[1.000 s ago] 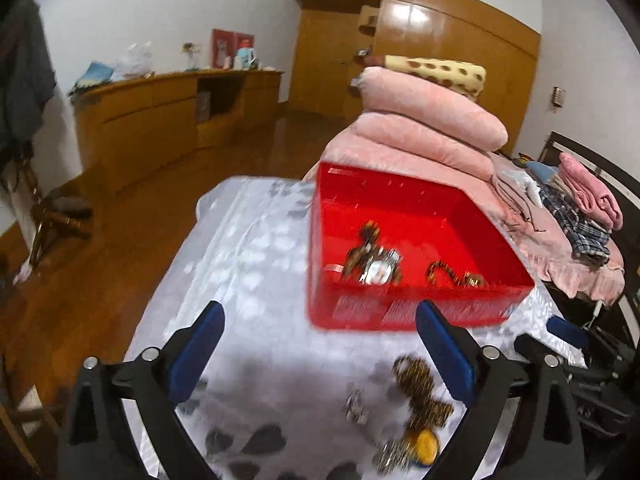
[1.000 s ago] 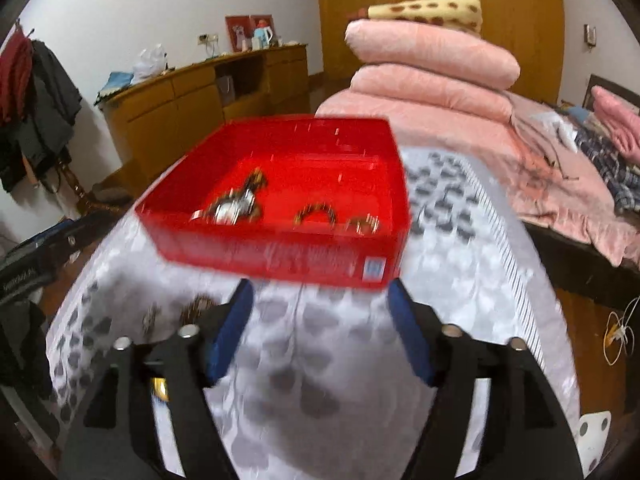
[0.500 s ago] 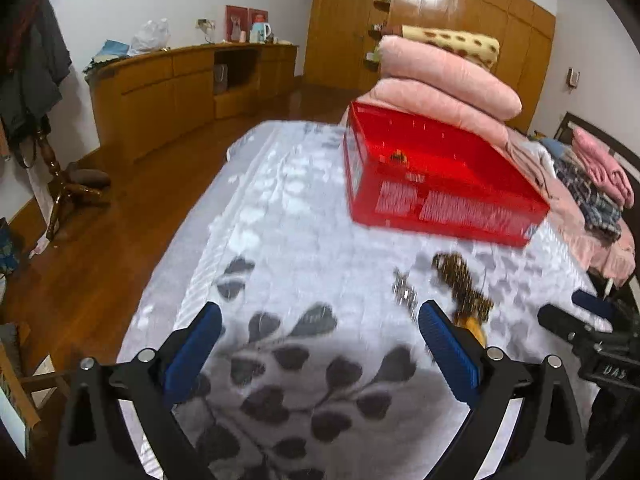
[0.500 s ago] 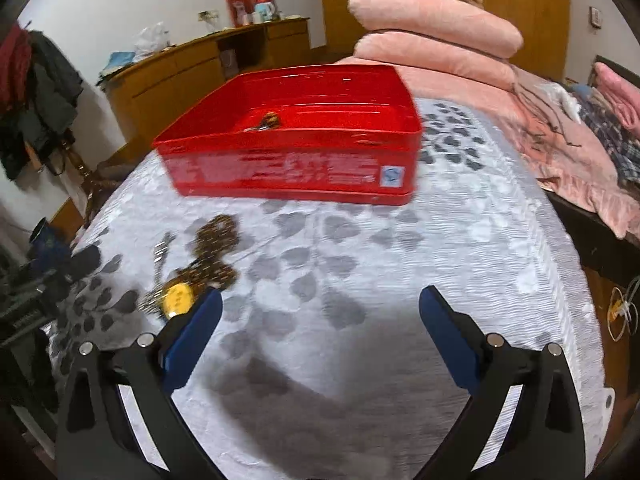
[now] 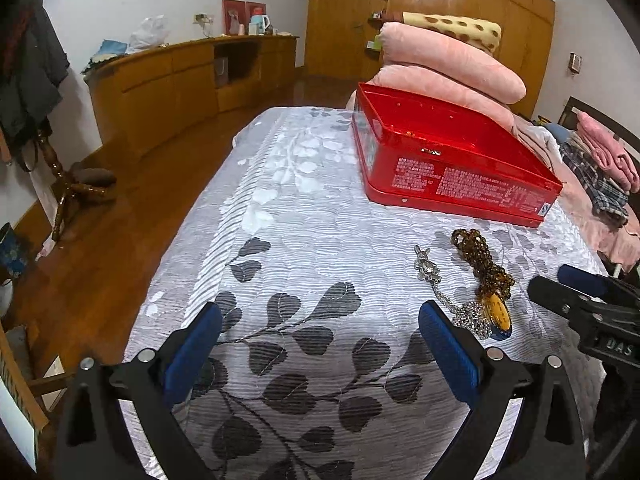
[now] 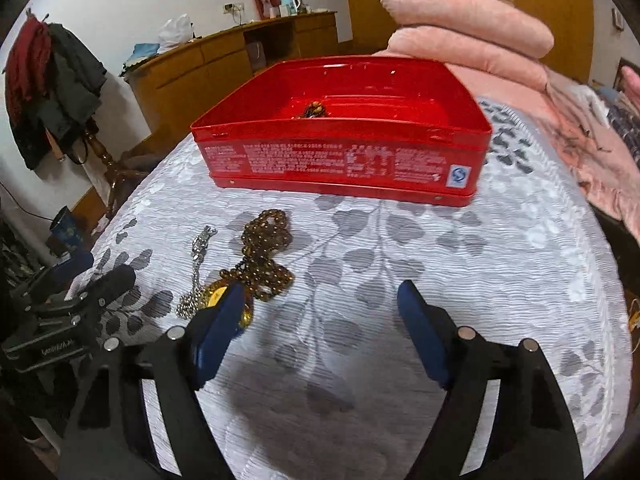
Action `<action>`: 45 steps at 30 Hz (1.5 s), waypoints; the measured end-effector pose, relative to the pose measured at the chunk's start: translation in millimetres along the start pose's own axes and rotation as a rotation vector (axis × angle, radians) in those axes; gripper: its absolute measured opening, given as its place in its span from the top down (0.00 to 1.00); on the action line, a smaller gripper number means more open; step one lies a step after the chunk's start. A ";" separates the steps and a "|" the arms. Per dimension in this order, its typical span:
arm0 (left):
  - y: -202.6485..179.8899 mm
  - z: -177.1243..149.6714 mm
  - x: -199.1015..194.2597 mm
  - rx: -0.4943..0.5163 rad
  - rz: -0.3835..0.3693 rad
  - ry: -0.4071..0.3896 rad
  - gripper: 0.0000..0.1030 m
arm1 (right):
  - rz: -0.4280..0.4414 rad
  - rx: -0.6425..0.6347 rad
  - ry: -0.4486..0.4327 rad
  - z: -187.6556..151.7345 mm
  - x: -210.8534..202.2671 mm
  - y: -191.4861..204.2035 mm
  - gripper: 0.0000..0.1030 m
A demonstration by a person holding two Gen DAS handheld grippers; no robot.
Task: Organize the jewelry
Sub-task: 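Close the right tool on the amber bead strand, then close the left tool on the silver chain while the right tool lifts the amber strand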
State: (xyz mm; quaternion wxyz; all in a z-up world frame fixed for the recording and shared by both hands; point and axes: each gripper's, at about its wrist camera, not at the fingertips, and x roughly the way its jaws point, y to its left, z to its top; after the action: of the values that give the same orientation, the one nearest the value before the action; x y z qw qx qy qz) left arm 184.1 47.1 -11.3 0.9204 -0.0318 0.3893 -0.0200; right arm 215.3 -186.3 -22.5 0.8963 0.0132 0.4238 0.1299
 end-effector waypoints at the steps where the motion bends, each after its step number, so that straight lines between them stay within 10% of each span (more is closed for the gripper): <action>1: 0.5 0.8 0.4 -0.001 0.000 0.000 0.06 | 0.004 0.000 0.004 1.6 2.6 1.2 0.29; 25: 12.2 13.0 18.8 -0.040 -0.016 0.048 0.06 | 0.004 -0.053 0.065 29.4 50.6 33.1 0.55; 30: 9.2 13.1 17.6 -0.034 -0.014 0.041 0.06 | -0.013 -0.060 0.058 29.5 46.7 30.0 0.79; 45: -46.3 7.6 14.9 0.031 -0.124 0.059 0.06 | -0.037 0.037 -0.009 15.4 -8.4 -23.1 0.79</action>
State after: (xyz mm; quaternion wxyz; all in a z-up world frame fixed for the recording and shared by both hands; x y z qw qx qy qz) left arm 199.3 0.4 -13.2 0.9058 -0.0407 0.4132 -0.0838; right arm 227.1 -209.3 -9.4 0.9002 0.0227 0.4221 0.1052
